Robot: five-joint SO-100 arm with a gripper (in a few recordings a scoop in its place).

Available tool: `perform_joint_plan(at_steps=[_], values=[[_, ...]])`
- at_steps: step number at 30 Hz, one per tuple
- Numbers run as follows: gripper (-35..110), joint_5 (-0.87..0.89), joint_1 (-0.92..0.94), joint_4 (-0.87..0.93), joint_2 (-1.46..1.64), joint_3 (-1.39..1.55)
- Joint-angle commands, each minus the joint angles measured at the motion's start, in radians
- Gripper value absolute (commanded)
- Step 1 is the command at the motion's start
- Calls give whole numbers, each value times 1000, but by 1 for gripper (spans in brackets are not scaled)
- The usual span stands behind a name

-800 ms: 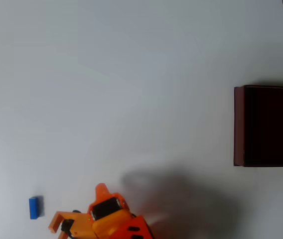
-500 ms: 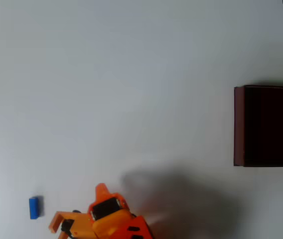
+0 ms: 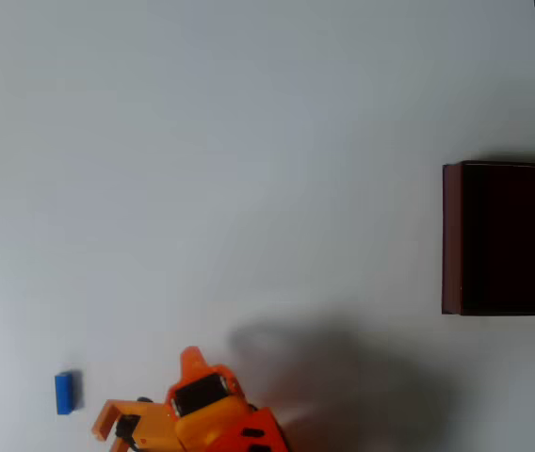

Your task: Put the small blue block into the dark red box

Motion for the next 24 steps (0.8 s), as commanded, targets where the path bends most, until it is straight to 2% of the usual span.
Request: perform_joint_plan(at_steps=[1, 17, 20, 24], values=[[0, 14, -25, 8, 11, 6], [0, 35, 28, 8, 11, 6], [0, 187, 64, 5, 11, 9], [0, 520, 110, 28, 11, -9]])
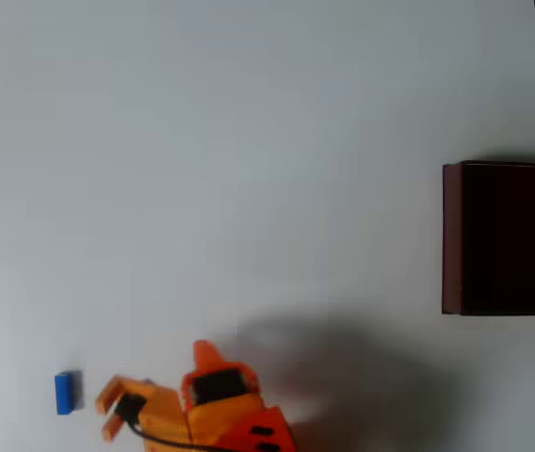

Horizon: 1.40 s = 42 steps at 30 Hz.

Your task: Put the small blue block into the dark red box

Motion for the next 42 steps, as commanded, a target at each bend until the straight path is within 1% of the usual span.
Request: perform_joint_plan(at_steps=[1, 4, 7, 10, 15, 18, 21, 26, 31, 36, 39, 42], values=[[0, 325, 8, 37, 12, -23], [0, 560, 29, 137, 12, -103], [4, 801, -12, 242, -21, -227], [7, 1028, -103, 252, -175, -356], [10, 1511, -354, 299, -584, -606], [16, 1805, -523, 301, -732, -692], [20, 2028, -652, 298, -885, -781], [24, 2187, -738, 261, -1167, -945], [26, 2295, -781, 118, -1359, -991], [26, 2430, -822, 32, -1468, -1008], [26, 2421, -808, 14, -1509, -1017], [26, 2477, -824, 9, -1534, -1022]])
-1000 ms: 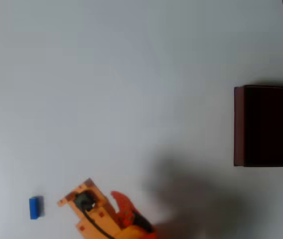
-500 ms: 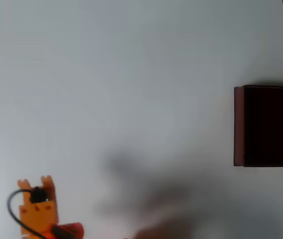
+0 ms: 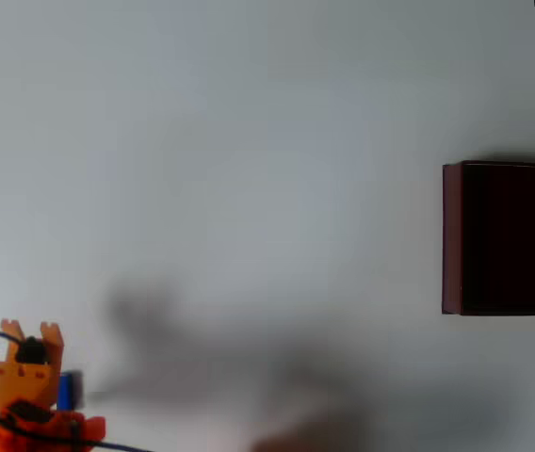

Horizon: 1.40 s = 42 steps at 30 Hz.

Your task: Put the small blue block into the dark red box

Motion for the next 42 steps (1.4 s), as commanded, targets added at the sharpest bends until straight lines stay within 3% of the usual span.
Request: perform_joint_plan(at_steps=[1, 12, 26, 38, 42], values=[[26, 83, -31, -6, -11, -41], [26, 183, -66, -94, -104, -64], [25, 72, -31, -169, -127, 5], [25, 40, -17, -351, -101, 164], [10, 23, -8, -436, -63, 249]])
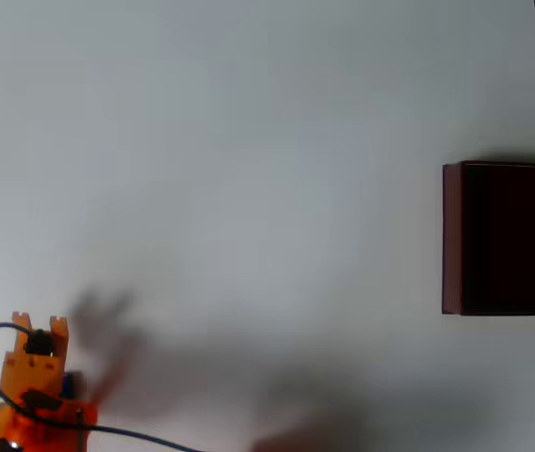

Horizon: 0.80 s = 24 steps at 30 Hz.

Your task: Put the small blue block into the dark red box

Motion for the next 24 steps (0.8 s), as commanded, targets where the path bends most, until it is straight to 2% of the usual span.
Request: perform_joint_plan(at_steps=[1, 3, 7, 10, 12, 17, 24], values=[[4, -38, 12, -71, 58, 83], [1, -77, 28, -97, 71, 114], [1, -175, 72, -31, 78, 100], [1, -278, 121, 91, 101, 40], [1, -391, 175, 233, 132, -32], [1, -830, 407, 606, 219, -242], [1, -1551, 914, 558, 623, -114]])
